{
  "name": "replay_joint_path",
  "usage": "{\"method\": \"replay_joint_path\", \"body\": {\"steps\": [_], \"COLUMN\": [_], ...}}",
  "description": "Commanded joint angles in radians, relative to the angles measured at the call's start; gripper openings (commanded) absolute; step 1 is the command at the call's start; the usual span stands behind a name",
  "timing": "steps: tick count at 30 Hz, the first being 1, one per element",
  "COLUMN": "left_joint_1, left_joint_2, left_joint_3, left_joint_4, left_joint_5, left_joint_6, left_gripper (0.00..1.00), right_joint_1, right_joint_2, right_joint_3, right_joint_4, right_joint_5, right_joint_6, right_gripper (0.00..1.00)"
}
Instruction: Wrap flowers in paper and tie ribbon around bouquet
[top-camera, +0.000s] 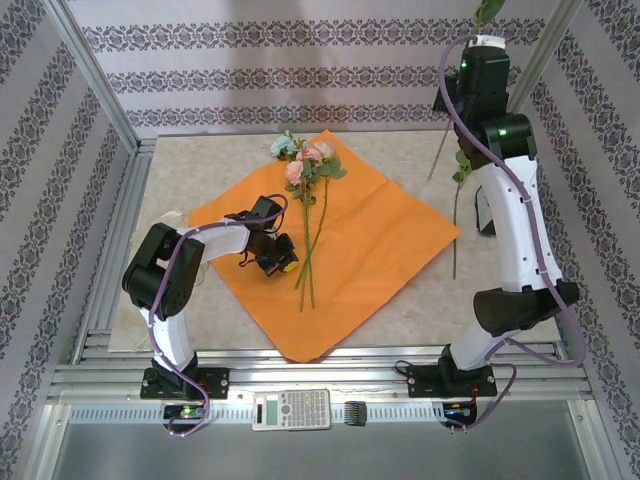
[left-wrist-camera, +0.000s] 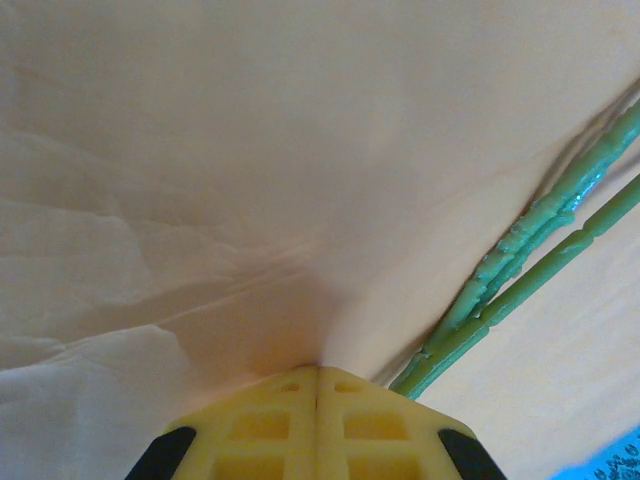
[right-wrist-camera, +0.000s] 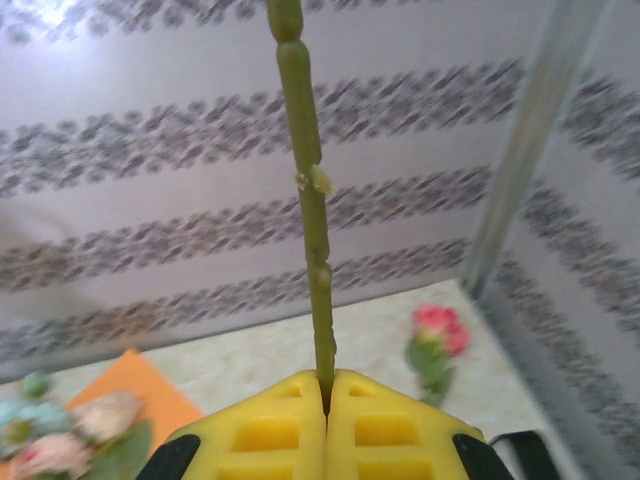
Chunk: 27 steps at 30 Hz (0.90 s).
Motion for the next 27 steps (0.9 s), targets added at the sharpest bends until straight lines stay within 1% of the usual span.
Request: {"method": "replay_joint_path", "body": {"steps": [1,4,7,10,13,20,26,27], "left_joint_1": [-0.017,-0.017,-0.017,-0.017,-0.017,-0.017,-0.017,-0.017], "left_joint_2": [0.003,0.003,0.002,0.002,0.002,0.007,0.010,0.013], "left_joint_3": [-0.003,0.000,-0.003,-0.003,-0.001,0.003,0.013,0.014], "left_joint_4": [0.000,0.001,0.002,0.004,0.001,-0.002,-0.004,-0.004], "left_joint_5": [0.010,0.008,0.006,0.006,0.005,0.005,0.008,0.009], "left_joint_6": [0.003,0.002,0.000,0.000,0.002,0.003,0.004,0.005], "left_gripper": [0.00,0.00,0.00,0.00,0.00,0.00,0.00,0.00], "right_joint_1": [0.039,0.090,0.093,0.118,0.131,0.163,0.185,0.186], "right_joint_2": [0.106,0.181,0.302,0.443,0.543,0.655,0.738,0.747], "right_joint_3": [-0.144,-0.222,-0.236,-0.184,-0.184,-0.137,-0.030,-0.008], "right_joint_4": [-0.038,-0.044,-0.080,-0.184,-0.202,-0.238,-0.323,-0.345], "right_joint_5": [-0.319,-0.410,-0.565,-0.601,-0.671,-0.680,-0.657,-0.646], "right_joint_6": [0.183,0.203,0.251,0.235,0.245,0.215,0.165,0.156], "right_gripper": [0.00,0.00,0.00,0.00,0.00,0.00,0.00,0.02]}}
